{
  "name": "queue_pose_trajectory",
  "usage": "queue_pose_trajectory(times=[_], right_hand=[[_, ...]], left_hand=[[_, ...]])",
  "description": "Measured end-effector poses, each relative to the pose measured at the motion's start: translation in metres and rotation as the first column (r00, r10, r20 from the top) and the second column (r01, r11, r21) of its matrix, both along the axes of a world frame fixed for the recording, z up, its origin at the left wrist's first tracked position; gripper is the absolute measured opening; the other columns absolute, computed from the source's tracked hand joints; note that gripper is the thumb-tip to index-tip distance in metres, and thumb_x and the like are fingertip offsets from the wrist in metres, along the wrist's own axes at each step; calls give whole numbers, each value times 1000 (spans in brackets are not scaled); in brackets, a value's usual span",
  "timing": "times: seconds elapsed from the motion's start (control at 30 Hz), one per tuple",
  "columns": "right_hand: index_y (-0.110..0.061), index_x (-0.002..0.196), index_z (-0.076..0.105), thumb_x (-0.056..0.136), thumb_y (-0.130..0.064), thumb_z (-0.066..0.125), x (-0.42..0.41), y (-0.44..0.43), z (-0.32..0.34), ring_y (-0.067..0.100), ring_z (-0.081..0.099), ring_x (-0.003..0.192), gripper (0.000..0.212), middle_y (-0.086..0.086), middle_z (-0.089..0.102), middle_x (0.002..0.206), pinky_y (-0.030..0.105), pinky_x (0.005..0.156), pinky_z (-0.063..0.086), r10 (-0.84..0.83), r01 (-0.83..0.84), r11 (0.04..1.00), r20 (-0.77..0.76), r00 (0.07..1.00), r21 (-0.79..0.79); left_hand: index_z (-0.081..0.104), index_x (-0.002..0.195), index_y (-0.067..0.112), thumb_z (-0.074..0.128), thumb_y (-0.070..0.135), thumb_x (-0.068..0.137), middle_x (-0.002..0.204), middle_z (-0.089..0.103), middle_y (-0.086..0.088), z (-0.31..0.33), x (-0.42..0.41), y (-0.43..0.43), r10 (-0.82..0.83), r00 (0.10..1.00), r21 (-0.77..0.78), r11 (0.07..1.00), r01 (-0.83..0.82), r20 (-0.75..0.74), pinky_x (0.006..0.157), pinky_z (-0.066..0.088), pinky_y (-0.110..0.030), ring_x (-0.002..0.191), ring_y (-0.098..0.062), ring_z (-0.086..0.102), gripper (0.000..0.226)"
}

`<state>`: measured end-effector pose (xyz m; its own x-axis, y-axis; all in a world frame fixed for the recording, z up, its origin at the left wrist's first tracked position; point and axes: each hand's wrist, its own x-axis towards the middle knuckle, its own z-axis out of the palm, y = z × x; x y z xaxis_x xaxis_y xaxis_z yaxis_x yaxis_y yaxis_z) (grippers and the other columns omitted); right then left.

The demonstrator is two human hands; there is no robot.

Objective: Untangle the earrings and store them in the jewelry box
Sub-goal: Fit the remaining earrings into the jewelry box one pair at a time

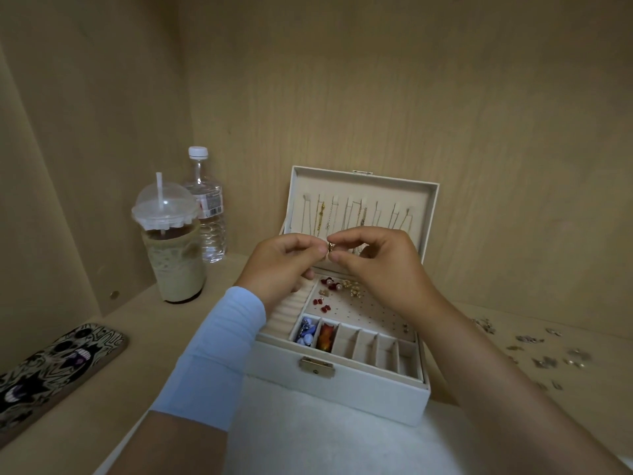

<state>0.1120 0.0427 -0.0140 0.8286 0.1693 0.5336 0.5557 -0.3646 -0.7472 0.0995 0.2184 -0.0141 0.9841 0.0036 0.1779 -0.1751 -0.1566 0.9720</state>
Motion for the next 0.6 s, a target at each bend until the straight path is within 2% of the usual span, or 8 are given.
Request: queue_pose_trajectory(times=[0.07,0.13,0.2,0.27,0.33,0.4,0.5,0.6], right_hand=[[-25,103,79,86,-12,78,0,1,-1,-4,63,66,21,-9,76,94,19,67,52,6,-6,1000,-9,1000,12],[-24,104,79,84,-12,80,-1,3,-2,3,59,61,23,-8,77,93,21,65,54,28,-27,999,-41,999,19],[-23,103,79,80,-15,84,-2,3,-2,7,62,62,25,-6,77,90,23,69,57,37,-34,999,-71,997,39],[-23,100,80,79,-17,84,0,2,-3,-1,67,68,22,-7,77,88,24,71,57,7,-2,998,-70,998,61],[-21,99,80,82,-16,82,3,0,-4,-7,63,61,18,-6,78,88,20,66,50,-29,33,997,-67,997,71],[-20,97,81,84,-16,80,6,-1,-5,-8,62,59,14,-7,77,87,19,66,48,-76,78,996,-59,995,41],[-26,89,82,82,-21,82,8,-6,-8,-6,67,79,9,-15,76,85,22,80,53,-126,116,980,-49,991,-162],[-32,84,81,82,-27,82,6,-8,-11,-5,66,85,6,-20,75,83,30,89,55,-128,83,912,-87,988,-401]], left_hand=[[75,93,23,69,23,90,86,75,3,0,-1,0,-3,1000,-26,1000,3,-16,54,48,-22,68,-9,61,8],[76,94,19,69,20,90,84,74,-1,-1,-1,-1,8,999,-32,999,-9,-32,52,48,-20,66,-9,61,8],[76,94,19,68,18,90,82,73,-4,-1,0,-1,17,999,-29,999,-18,-38,51,48,-19,65,-8,61,8],[76,95,19,67,18,91,81,73,1,-2,1,-1,1,1000,-13,1000,-2,-28,52,49,-18,64,-6,61,9],[75,97,21,66,19,92,83,75,5,-2,2,0,-37,999,14,999,37,-10,53,49,-17,66,-6,62,11],[76,96,23,65,19,93,86,76,8,-5,4,2,-61,997,104,993,57,38,58,49,-15,69,-4,63,12],[77,92,27,68,19,90,87,74,15,-12,9,5,-52,988,350,937,-1,144,76,48,-13,82,2,65,12],[76,92,32,68,24,89,90,71,19,-16,12,8,-55,991,551,834,-23,124,84,49,-21,87,3,61,12]])
